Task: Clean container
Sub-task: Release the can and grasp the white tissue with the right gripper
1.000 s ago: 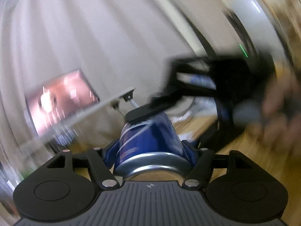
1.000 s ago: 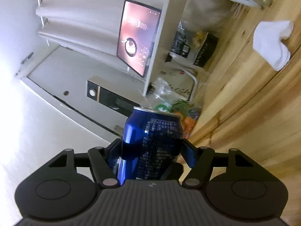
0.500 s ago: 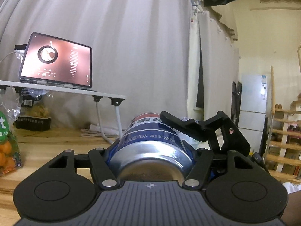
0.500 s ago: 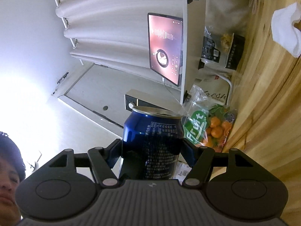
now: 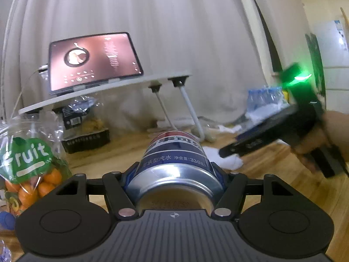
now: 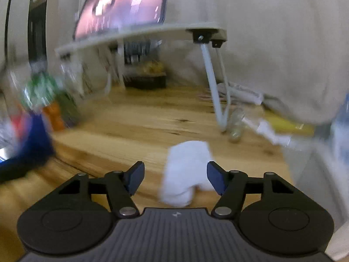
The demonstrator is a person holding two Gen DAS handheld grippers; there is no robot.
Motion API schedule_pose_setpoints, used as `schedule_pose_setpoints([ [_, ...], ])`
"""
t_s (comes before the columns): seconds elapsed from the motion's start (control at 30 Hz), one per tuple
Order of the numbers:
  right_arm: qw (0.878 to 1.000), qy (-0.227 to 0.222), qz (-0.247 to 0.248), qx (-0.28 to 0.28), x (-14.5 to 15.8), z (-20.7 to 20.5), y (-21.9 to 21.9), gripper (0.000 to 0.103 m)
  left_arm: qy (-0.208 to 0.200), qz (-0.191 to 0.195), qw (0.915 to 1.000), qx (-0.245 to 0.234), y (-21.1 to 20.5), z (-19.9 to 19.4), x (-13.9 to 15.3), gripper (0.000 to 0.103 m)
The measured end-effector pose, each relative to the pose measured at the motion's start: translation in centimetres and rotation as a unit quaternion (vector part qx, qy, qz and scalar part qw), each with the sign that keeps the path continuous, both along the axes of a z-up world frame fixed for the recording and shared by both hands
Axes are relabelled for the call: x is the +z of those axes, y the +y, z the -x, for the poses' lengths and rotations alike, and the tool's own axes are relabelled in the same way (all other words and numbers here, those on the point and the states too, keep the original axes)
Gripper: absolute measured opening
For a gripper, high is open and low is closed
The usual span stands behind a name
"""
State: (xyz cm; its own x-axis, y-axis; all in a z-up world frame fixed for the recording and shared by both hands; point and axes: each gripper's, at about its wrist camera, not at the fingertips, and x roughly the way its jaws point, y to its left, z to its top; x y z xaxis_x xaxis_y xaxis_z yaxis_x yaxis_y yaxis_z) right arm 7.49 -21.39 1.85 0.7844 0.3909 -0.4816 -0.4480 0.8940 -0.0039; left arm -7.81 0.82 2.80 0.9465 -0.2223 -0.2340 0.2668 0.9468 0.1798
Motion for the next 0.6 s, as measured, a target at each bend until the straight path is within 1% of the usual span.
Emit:
schedule_pose_setpoints([
  [0.03, 1.0, -0.001, 0.02, 0.001, -0.1, -0.8, 0.3, 0.058, 0.001, -0.003, 1.0, -0.001, -0.1, 0.0, 0.0, 0.068],
  [0.13, 0.999, 0.019, 0.033, 0.007, -0.6, -3.0, 0.9, 0.05, -0.01, -0.024, 0.9996, -0.007, -0.9, 0.3, -0.2, 0.068],
  [0.17, 0.999, 0.025, 0.041, 0.009, -0.8, -3.7, 1.1, 0.037, -0.015, -0.034, 0.9993, -0.009, -1.2, 0.5, -0.2, 0.068],
  [0.2, 0.998, 0.027, 0.052, 0.009, -1.0, -4.1, 1.3, 0.028, -0.018, -0.043, 0.9989, -0.011, -1.5, 0.6, -0.3, 0.068],
  [0.27, 0.997, 0.031, 0.077, 0.006, -1.7, -4.7, 1.6, 0.029, -0.021, -0.05, 0.9985, -0.012, -1.8, 0.8, -0.3, 0.068],
  [0.3, 0.996, 0.037, 0.08, 0.006, -1.9, -4.9, 1.6, 0.029, -0.02, -0.05, 0.9985, -0.013, -1.7, 0.7, -0.3, 0.068],
  [0.37, 0.996, 0.046, 0.072, 0.012, -2.0, -5.1, 1.4, 0.027, -0.014, -0.048, 0.9986, -0.014, -1.7, 0.5, -0.3, 0.068],
  [0.4, 0.996, 0.05, 0.068, 0.015, -2.0, -5.2, 1.3, 0.015, -0.012, -0.048, 0.9986, -0.015, -1.7, 0.5, -0.3, 0.068],
  [0.43, 0.996, 0.054, 0.063, 0.018, -1.9, -5.2, 1.2, 0.009, -0.013, -0.049, 0.9986, -0.015, -1.7, 0.6, -0.3, 0.068],
  [0.47, 0.997, 0.052, 0.061, 0.021, -1.8, -5.1, 1.0, 0.009, -0.014, -0.05, 0.9985, -0.015, -1.7, 0.7, -0.4, 0.068],
  [0.53, 0.997, 0.032, 0.061, 0.025, -1.3, -4.2, 0.8, 0.009, -0.016, -0.055, 0.9982, -0.017, -1.9, 0.8, -0.4, 0.068],
  [0.57, 0.998, 0.028, 0.045, 0.034, -0.7, -3.5, 0.6, 0.009, -0.015, -0.057, 0.9981, -0.017, -1.9, 0.8, -0.4, 0.068],
  [0.6, 0.998, 0.026, 0.017, 0.049, 0.3, -2.5, 0.4, 0.009, -0.014, -0.058, 0.9981, -0.018, -2.0, 0.8, -0.4, 0.068],
])
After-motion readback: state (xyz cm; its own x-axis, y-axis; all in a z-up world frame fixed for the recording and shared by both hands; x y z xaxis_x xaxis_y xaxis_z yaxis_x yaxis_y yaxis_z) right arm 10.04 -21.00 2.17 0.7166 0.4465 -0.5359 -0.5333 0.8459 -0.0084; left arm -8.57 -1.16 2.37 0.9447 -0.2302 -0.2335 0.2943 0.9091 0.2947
